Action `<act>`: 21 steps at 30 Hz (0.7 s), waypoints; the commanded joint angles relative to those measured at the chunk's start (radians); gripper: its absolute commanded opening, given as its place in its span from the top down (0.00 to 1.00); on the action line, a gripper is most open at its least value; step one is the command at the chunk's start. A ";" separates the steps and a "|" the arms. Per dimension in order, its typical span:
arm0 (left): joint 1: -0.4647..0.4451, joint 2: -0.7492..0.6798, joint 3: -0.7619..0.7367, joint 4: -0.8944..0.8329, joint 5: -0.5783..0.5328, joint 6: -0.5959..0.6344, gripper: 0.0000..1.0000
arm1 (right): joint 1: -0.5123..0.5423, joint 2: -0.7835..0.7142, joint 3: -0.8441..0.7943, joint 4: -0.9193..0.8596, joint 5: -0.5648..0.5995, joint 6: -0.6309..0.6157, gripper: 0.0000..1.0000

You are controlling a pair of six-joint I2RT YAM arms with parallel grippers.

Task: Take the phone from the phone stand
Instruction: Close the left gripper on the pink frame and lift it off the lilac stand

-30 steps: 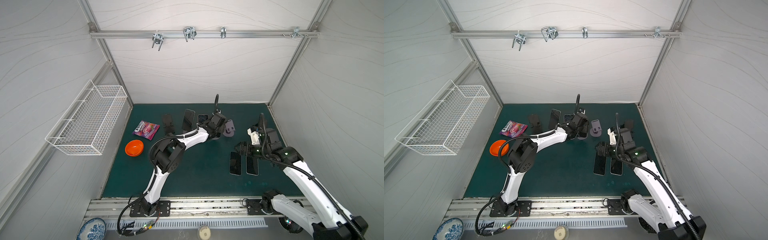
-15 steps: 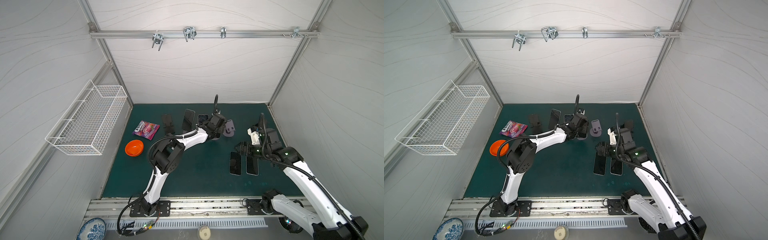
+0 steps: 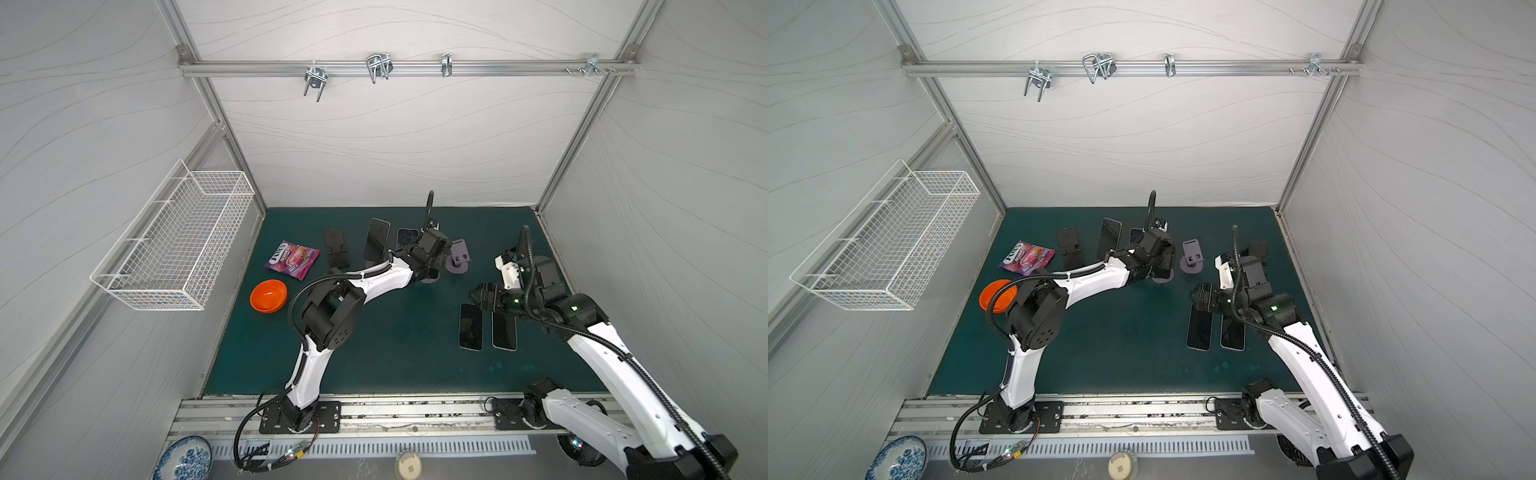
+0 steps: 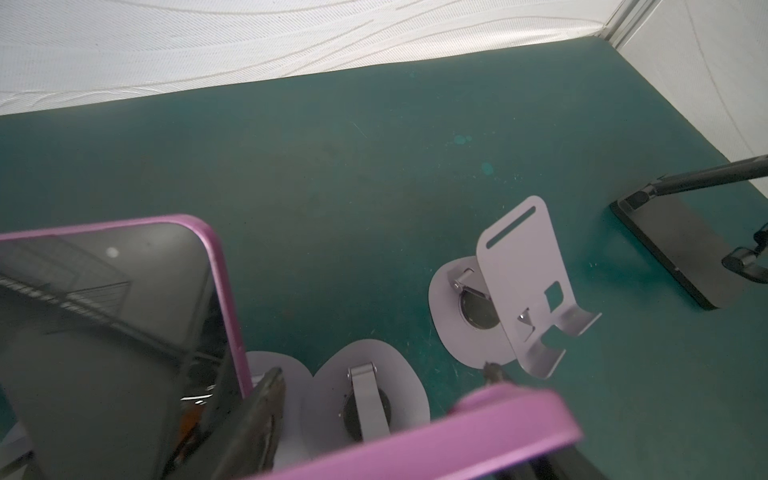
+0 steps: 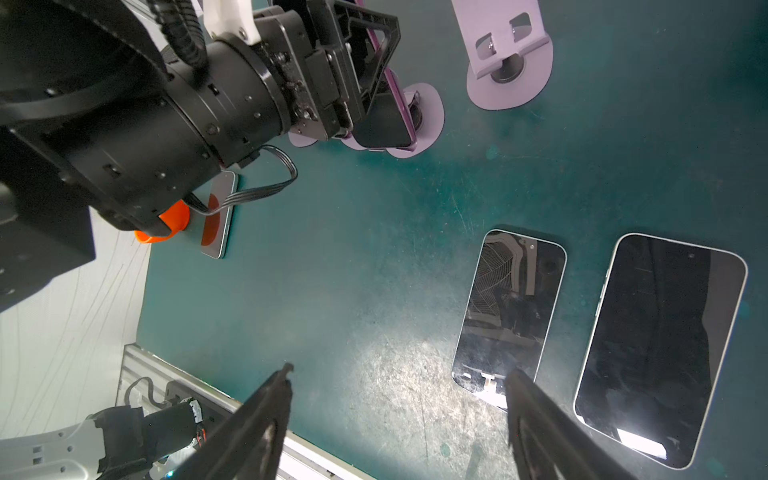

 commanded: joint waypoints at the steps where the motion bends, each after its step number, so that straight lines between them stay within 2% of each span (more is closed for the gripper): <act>1: 0.002 -0.061 0.010 0.071 0.008 0.009 0.33 | -0.001 -0.005 0.035 -0.021 -0.009 0.009 0.19; 21: 0.000 -0.096 -0.014 0.105 0.030 -0.018 0.34 | -0.003 -0.018 0.030 -0.046 -0.023 0.028 0.20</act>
